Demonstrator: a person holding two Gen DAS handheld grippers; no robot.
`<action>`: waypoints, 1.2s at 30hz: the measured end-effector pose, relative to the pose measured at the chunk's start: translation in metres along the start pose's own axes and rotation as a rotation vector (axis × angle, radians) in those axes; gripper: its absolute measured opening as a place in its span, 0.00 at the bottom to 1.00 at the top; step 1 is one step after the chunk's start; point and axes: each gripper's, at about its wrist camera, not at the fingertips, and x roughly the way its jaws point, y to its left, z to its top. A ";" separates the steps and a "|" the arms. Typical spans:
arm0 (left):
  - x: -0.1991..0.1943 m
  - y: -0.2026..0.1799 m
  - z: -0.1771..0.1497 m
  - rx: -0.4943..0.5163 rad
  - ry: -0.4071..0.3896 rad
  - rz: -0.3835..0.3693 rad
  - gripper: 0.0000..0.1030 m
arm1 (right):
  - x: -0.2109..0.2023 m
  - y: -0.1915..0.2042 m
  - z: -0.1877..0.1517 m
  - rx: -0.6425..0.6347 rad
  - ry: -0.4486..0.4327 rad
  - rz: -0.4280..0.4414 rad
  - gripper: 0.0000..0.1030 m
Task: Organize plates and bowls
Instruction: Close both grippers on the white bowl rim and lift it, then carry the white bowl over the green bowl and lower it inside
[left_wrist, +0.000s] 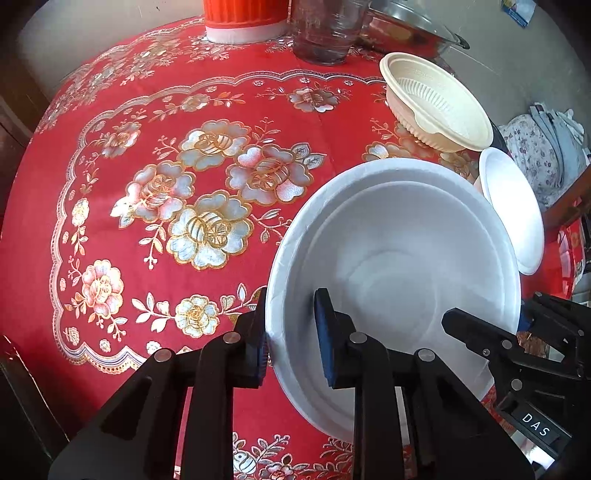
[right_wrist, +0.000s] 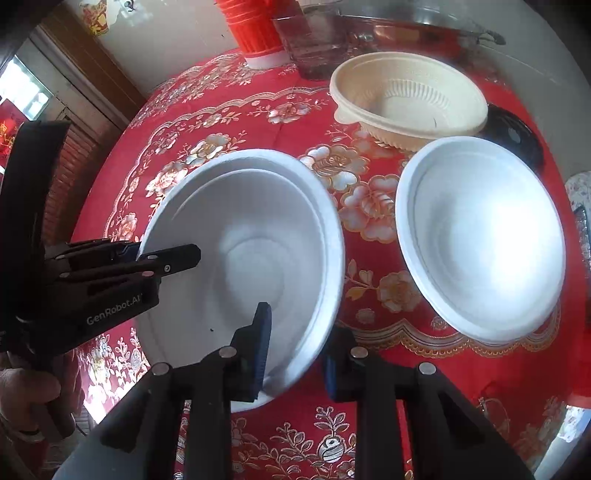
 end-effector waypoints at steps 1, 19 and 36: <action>-0.005 0.003 -0.002 -0.004 -0.010 0.006 0.22 | 0.000 0.002 0.001 -0.006 -0.002 0.002 0.23; -0.055 0.087 -0.029 -0.184 -0.070 0.074 0.22 | 0.006 0.093 0.025 -0.225 0.010 0.057 0.26; -0.072 0.107 -0.049 -0.233 -0.095 0.088 0.22 | 0.007 0.122 0.030 -0.307 0.015 0.052 0.26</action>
